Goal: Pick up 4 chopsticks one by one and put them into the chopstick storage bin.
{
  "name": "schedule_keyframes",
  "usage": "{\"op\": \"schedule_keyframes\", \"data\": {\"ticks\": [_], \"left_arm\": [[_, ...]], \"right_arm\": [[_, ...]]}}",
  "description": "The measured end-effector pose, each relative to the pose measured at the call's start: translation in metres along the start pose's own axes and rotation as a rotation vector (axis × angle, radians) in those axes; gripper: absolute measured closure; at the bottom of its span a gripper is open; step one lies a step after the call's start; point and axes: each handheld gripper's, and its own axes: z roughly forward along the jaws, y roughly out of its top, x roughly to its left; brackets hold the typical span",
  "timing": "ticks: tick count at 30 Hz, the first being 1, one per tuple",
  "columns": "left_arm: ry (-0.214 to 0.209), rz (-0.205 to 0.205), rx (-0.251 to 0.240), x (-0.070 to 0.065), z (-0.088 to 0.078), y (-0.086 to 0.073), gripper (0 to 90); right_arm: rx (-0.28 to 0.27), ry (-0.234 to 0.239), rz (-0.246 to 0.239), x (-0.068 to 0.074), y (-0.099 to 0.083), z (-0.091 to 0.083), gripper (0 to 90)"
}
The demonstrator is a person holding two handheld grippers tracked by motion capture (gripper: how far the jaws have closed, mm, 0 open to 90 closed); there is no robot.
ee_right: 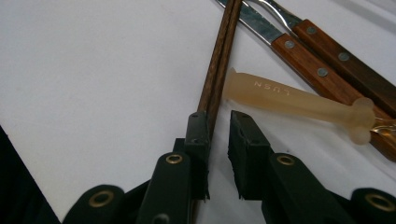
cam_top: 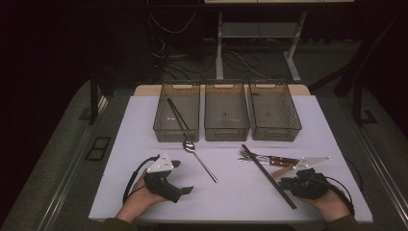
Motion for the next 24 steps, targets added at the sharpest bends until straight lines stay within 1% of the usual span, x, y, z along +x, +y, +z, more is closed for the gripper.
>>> {"op": "schedule_keyframes", "data": {"ticks": [4,6,10,13,17,24], "left_arm": [[0.001,-0.003,-0.001,-0.001,0.0,0.0,0.0],[0.0,-0.003,-0.001,0.0,0.0,0.0,0.0],[0.001,-0.003,-0.003,-0.001,0.0,0.0,0.0],[0.001,-0.003,-0.002,-0.001,0.0,0.0,0.0],[0.002,-0.003,-0.002,-0.001,0.0,0.0,0.0],[0.001,-0.003,-0.002,-0.001,0.001,0.0,0.0]], "right_arm": [[0.013,0.008,-0.007,0.002,0.001,0.004,77.6],[0.019,0.004,-0.013,0.003,0.001,0.006,77.9],[0.024,0.003,-0.007,0.003,0.001,0.007,78.4],[0.029,0.001,-0.015,0.003,0.001,0.008,78.6],[0.034,-0.004,-0.012,0.004,0.001,0.01,78.6],[0.044,-0.021,-0.028,0.007,0.001,0.014,78.8]]}}
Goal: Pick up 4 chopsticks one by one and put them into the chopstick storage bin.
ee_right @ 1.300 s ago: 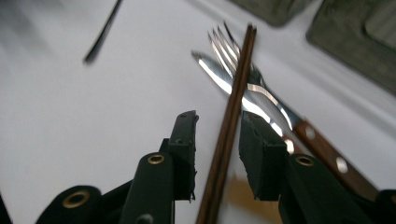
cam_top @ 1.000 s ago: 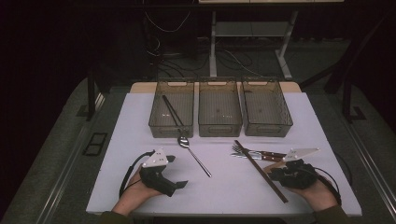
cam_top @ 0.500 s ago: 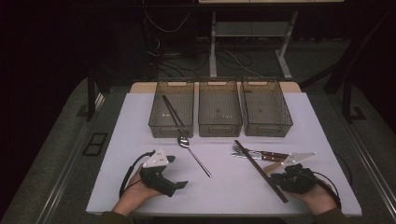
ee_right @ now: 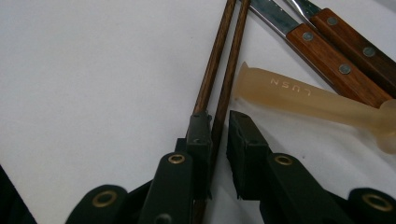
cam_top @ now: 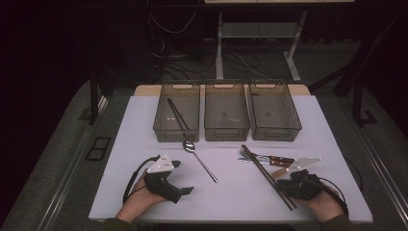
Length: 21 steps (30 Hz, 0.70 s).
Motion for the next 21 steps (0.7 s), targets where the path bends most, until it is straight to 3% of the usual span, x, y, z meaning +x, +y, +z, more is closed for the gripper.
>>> {"op": "schedule_keyframes", "data": {"ticks": [21], "left_arm": [[-0.001,0.006,0.003,0.0,0.0004,0.0002,0.0]], "right_arm": [[-0.015,-0.048,0.032,0.0032,-0.0001,0.0007,84.9]]}}
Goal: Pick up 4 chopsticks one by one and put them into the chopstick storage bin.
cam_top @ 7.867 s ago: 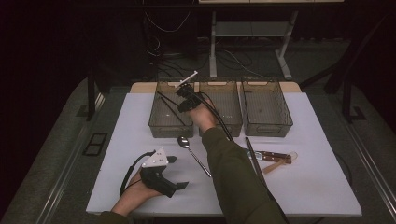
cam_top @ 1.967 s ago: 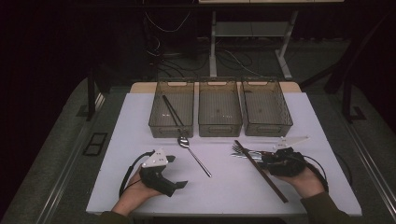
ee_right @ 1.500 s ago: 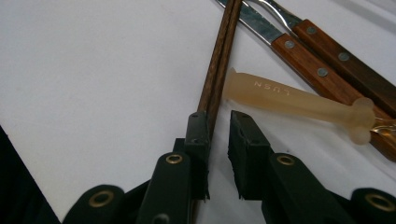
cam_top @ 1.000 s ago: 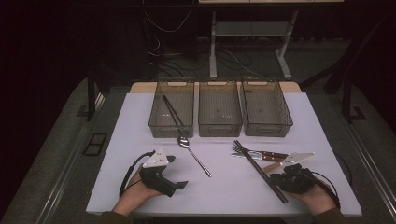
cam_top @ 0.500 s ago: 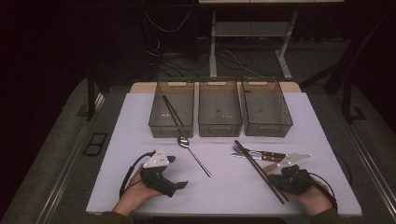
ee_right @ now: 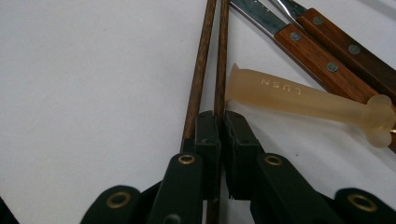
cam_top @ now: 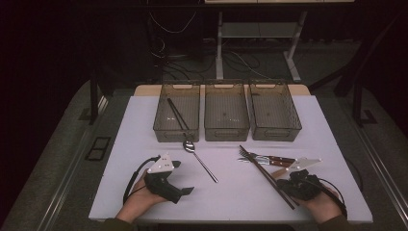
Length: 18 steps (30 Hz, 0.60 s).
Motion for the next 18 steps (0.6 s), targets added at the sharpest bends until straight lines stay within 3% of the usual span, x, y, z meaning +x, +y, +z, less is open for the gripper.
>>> {"op": "schedule_keyframes", "data": {"ticks": [18], "left_arm": [[0.0,-0.002,-0.001,0.0,0.0,0.0,0.0]], "right_arm": [[-0.056,-0.009,0.019,-0.003,0.002,-0.011,85.5]]}}
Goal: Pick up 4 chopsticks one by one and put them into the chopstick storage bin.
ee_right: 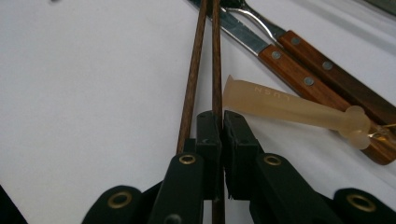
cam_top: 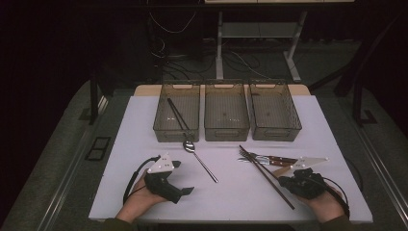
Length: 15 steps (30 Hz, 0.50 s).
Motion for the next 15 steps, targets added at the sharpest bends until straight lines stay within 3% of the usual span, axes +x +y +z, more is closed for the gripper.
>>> {"op": "schedule_keyframes", "data": {"ticks": [15], "left_arm": [[-0.004,-0.002,0.002,0.0,0.0,0.0,0.0]], "right_arm": [[-0.054,0.004,0.003,-0.006,0.004,-0.012,85.5]]}}
